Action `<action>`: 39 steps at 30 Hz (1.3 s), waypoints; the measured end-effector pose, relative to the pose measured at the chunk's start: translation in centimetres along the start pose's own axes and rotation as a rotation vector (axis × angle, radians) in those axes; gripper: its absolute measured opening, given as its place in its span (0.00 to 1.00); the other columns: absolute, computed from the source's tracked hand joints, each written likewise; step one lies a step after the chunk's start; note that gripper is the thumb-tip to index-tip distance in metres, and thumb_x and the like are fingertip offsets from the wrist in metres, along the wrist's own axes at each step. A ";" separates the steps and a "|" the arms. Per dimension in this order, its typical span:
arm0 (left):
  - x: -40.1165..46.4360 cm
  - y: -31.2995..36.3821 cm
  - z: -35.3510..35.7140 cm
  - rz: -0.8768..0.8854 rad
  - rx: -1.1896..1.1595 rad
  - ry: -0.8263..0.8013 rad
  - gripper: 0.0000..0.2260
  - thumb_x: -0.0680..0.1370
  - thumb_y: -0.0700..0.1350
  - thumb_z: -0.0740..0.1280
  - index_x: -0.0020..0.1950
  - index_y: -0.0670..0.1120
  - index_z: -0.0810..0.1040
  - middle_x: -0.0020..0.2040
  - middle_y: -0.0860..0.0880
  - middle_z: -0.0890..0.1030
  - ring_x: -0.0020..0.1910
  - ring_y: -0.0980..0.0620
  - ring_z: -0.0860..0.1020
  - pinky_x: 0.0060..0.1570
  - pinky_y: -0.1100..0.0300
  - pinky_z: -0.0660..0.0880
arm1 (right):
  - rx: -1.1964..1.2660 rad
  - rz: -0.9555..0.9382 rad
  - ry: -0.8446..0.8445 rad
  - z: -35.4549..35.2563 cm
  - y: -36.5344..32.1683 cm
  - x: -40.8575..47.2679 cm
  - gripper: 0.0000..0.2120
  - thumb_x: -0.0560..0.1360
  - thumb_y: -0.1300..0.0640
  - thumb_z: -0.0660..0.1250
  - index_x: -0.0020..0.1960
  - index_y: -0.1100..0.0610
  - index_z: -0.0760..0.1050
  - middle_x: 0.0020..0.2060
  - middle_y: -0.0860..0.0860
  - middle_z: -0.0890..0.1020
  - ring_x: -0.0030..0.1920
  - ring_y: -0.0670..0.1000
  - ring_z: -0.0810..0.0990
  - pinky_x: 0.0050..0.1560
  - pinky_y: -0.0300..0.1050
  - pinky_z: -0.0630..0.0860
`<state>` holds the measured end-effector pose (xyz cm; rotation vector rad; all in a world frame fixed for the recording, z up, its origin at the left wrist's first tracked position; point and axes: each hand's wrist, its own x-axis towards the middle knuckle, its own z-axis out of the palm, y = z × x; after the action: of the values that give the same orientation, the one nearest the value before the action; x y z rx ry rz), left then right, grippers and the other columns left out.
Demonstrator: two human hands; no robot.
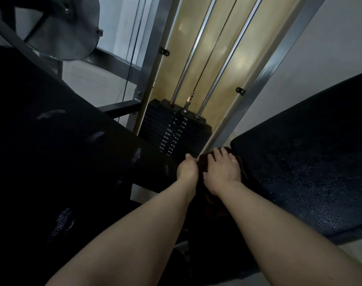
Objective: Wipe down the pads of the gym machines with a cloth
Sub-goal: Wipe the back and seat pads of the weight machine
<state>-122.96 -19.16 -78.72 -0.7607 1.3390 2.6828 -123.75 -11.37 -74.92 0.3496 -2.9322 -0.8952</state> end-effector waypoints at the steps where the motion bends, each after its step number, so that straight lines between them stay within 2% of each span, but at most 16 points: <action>1: -0.4 -0.2 0.0 -0.019 0.026 -0.048 0.20 0.84 0.53 0.50 0.51 0.45 0.79 0.53 0.42 0.79 0.55 0.44 0.77 0.60 0.52 0.73 | -0.014 0.023 -0.012 -0.1 -0.1 -0.1 0.31 0.80 0.46 0.54 0.78 0.58 0.49 0.78 0.56 0.48 0.77 0.57 0.46 0.76 0.52 0.45; 3: -1.4 -0.4 0.1 -0.060 0.071 -0.177 0.20 0.84 0.52 0.49 0.65 0.44 0.75 0.54 0.43 0.79 0.55 0.46 0.76 0.54 0.57 0.73 | -0.043 0.061 -0.043 -0.3 -0.3 -0.4 0.32 0.80 0.49 0.55 0.78 0.60 0.46 0.78 0.57 0.46 0.77 0.58 0.45 0.76 0.53 0.46; 5: -1.7 -0.6 0.3 -0.074 0.125 -0.294 0.21 0.84 0.53 0.48 0.72 0.46 0.68 0.65 0.42 0.75 0.61 0.47 0.74 0.55 0.58 0.70 | -0.042 0.089 -0.059 -0.5 -0.3 -1.0 0.34 0.80 0.51 0.58 0.78 0.61 0.44 0.77 0.59 0.45 0.77 0.59 0.45 0.76 0.53 0.47; 10: -0.2 -1.3 0.4 -0.107 0.168 -0.383 0.23 0.83 0.57 0.48 0.73 0.46 0.66 0.69 0.42 0.71 0.68 0.45 0.70 0.57 0.58 0.67 | 0.022 0.109 -0.023 -0.7 0.1 -4.6 0.33 0.81 0.55 0.57 0.77 0.64 0.44 0.77 0.62 0.45 0.76 0.60 0.48 0.75 0.52 0.52; 14: 1.8 -1.4 0.7 -0.093 0.293 -0.392 0.30 0.77 0.64 0.53 0.76 0.52 0.62 0.71 0.43 0.69 0.69 0.45 0.69 0.70 0.49 0.62 | 0.088 0.108 -0.029 -0.7 0.4 -8.3 0.31 0.81 0.59 0.56 0.76 0.68 0.44 0.76 0.65 0.45 0.76 0.62 0.49 0.75 0.53 0.54; 16: 4.9 -3.2 0.8 -0.062 0.354 -0.403 0.38 0.68 0.70 0.56 0.75 0.56 0.61 0.72 0.45 0.69 0.69 0.45 0.68 0.71 0.45 0.62 | 0.158 0.077 0.118 0.4 0.3 -10.2 0.24 0.79 0.63 0.51 0.72 0.74 0.56 0.72 0.70 0.57 0.72 0.66 0.62 0.69 0.57 0.66; 18: 4.9 -3.3 0.9 -0.049 0.388 -0.419 0.43 0.64 0.73 0.57 0.76 0.57 0.58 0.76 0.47 0.62 0.74 0.45 0.61 0.73 0.44 0.56 | 0.211 0.105 0.223 1.7 0.8 -12.7 0.24 0.72 0.66 0.48 0.59 0.76 0.73 0.60 0.72 0.74 0.58 0.68 0.77 0.52 0.61 0.78; 21: 3.2 -1.7 1.0 -0.018 0.412 -0.434 0.38 0.72 0.68 0.53 0.78 0.53 0.49 0.79 0.48 0.52 0.77 0.48 0.49 0.75 0.45 0.49 | 0.205 0.161 0.178 2.4 1.3 -15.4 0.24 0.68 0.67 0.48 0.53 0.73 0.79 0.54 0.69 0.79 0.50 0.68 0.81 0.42 0.61 0.79; 24: 5.7 -2.9 1.4 -0.043 0.422 -0.407 0.46 0.64 0.75 0.57 0.78 0.56 0.54 0.78 0.49 0.56 0.77 0.48 0.53 0.74 0.44 0.51 | 0.211 0.126 0.163 1.4 0.7 -14.2 0.25 0.71 0.66 0.48 0.60 0.76 0.73 0.60 0.73 0.73 0.57 0.71 0.77 0.52 0.64 0.76; 26: 6.2 -3.2 1.5 -0.090 0.390 -0.376 0.50 0.59 0.78 0.61 0.76 0.57 0.59 0.76 0.49 0.63 0.73 0.48 0.62 0.73 0.46 0.56 | 0.067 0.063 0.112 0.8 0.8 -11.5 0.25 0.78 0.64 0.47 0.72 0.76 0.53 0.71 0.73 0.55 0.72 0.69 0.60 0.71 0.60 0.61; 28: 3.4 -1.5 1.3 -0.096 0.366 -0.357 0.33 0.75 0.68 0.58 0.73 0.51 0.66 0.68 0.50 0.72 0.67 0.50 0.69 0.68 0.56 0.62 | 0.036 0.068 0.032 0.1 1.2 -8.7 0.28 0.82 0.61 0.49 0.74 0.71 0.40 0.75 0.68 0.42 0.76 0.64 0.46 0.75 0.55 0.48; 29: 2.7 -1.3 1.1 -0.079 0.363 -0.383 0.21 0.80 0.61 0.54 0.68 0.50 0.69 0.62 0.50 0.74 0.62 0.51 0.72 0.63 0.60 0.64 | 0.033 0.062 0.018 -0.3 1.3 -7.5 0.29 0.82 0.60 0.50 0.75 0.69 0.39 0.75 0.67 0.42 0.76 0.63 0.45 0.76 0.54 0.47; 31: 3.4 -2.0 0.7 -0.033 0.375 -0.372 0.21 0.83 0.55 0.51 0.69 0.46 0.70 0.60 0.48 0.76 0.55 0.49 0.74 0.57 0.59 0.66 | 0.004 0.018 0.038 -0.3 1.4 -6.5 0.32 0.81 0.59 0.55 0.75 0.68 0.40 0.76 0.65 0.42 0.76 0.62 0.45 0.76 0.53 0.48; 34: 4.0 -2.3 0.4 -0.006 0.364 -0.369 0.24 0.81 0.60 0.52 0.74 0.50 0.66 0.68 0.45 0.72 0.61 0.48 0.73 0.66 0.53 0.66 | 0.007 0.034 0.006 0.0 1.6 -9.0 0.32 0.81 0.59 0.55 0.76 0.68 0.40 0.75 0.65 0.41 0.76 0.62 0.44 0.76 0.53 0.49; 36: 4.7 -2.7 0.2 0.011 0.397 -0.373 0.30 0.77 0.66 0.55 0.74 0.53 0.64 0.68 0.50 0.72 0.66 0.47 0.71 0.70 0.48 0.63 | 0.094 0.078 0.061 0.5 1.4 -12.0 0.30 0.79 0.62 0.57 0.75 0.69 0.48 0.75 0.67 0.47 0.76 0.62 0.51 0.74 0.54 0.55; 39: 6.2 -3.5 0.3 0.004 0.466 -0.404 0.45 0.62 0.74 0.60 0.75 0.55 0.62 0.72 0.48 0.70 0.68 0.46 0.70 0.70 0.46 0.62 | 0.297 0.141 0.343 2.8 1.5 -15.5 0.22 0.68 0.71 0.60 0.62 0.71 0.74 0.63 0.69 0.73 0.61 0.65 0.77 0.55 0.57 0.77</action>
<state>-127.60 -17.86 -83.90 -0.1575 1.7303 2.2117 -109.28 -4.99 -76.23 0.2719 -2.7206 -0.3396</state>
